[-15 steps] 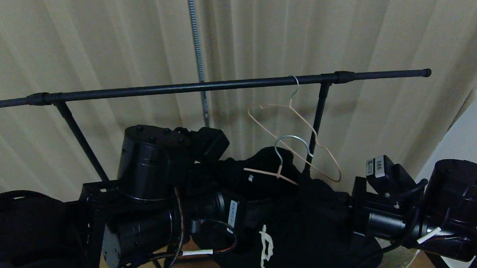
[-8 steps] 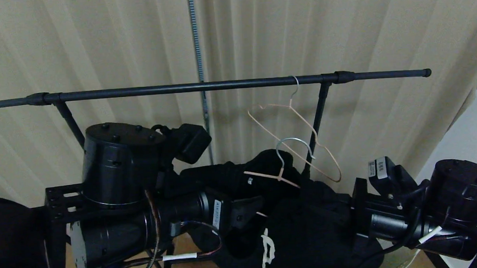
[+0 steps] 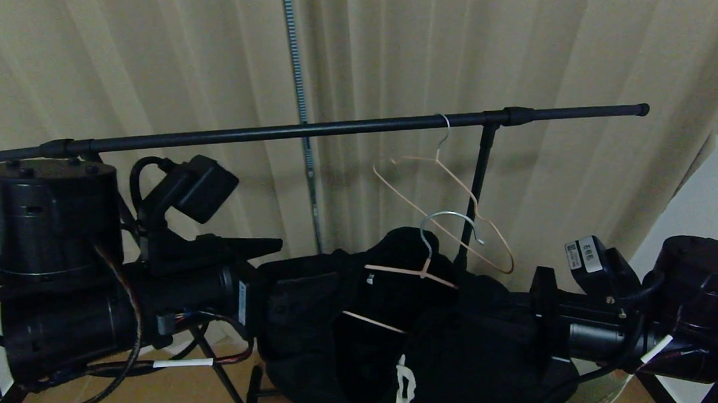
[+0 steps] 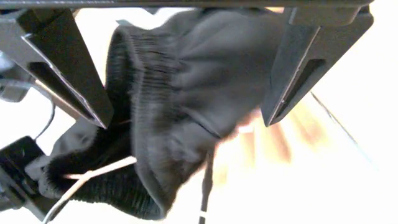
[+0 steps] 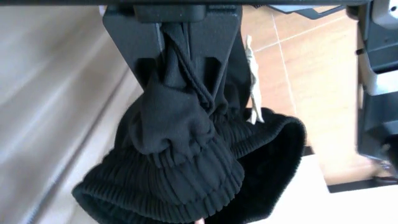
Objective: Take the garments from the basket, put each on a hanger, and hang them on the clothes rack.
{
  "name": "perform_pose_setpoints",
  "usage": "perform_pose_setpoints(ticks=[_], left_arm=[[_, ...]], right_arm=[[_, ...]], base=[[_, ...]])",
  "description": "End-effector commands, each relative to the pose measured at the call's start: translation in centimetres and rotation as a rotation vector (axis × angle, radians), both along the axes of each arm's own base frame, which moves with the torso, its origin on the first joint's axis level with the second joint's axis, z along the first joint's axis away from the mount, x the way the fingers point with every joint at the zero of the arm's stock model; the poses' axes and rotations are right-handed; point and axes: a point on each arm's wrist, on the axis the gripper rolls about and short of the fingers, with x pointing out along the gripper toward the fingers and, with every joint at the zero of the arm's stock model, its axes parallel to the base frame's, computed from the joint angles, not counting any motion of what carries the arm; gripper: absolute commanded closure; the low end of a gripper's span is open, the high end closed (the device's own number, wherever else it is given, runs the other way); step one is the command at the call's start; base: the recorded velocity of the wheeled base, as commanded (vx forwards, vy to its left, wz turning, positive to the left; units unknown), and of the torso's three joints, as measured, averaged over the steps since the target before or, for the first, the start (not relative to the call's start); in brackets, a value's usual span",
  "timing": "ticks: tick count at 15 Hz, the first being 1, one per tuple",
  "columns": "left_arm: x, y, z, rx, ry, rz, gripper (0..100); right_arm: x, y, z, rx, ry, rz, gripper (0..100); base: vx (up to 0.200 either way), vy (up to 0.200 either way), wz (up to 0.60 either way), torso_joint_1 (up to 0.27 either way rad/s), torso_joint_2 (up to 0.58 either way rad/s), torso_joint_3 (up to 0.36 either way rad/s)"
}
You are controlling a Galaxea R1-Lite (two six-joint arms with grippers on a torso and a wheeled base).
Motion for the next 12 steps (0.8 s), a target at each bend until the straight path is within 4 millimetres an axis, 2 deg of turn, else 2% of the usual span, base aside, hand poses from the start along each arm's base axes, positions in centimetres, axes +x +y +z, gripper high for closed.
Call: perform_pose_setpoints(ticks=[1,4,6,9,12], left_arm=[[0.4,2.5,0.7,0.012,-0.073,-0.016,0],[1.9,4.1,0.5,0.050,-0.134,-0.107,0],[3.7,4.9,-0.6,0.101,-0.203,-0.253,0],[4.9,4.2,-2.0,0.121,-0.243,-0.398,0],[5.1,1.6,-3.9,0.147,-0.222,-0.511,0]], right_arm=[[0.3,-0.2,-0.3,0.004,-0.004,0.019,100],[0.4,-0.2,-0.5,0.006,-0.001,0.037,100],[0.3,-0.2,-0.7,0.009,0.007,0.078,100],[0.2,-0.2,-0.8,0.000,-0.001,0.088,100],[-0.1,-0.2,-0.9,-0.001,-0.014,0.131,100]], base=[[0.000,0.000,0.00,0.000,0.00,0.000],[0.000,0.000,0.00,0.000,0.00,0.000],[0.000,0.000,0.00,0.000,0.00,0.000],[0.000,0.000,0.00,0.000,0.00,0.000],[0.000,0.000,0.00,0.000,0.00,0.000]])
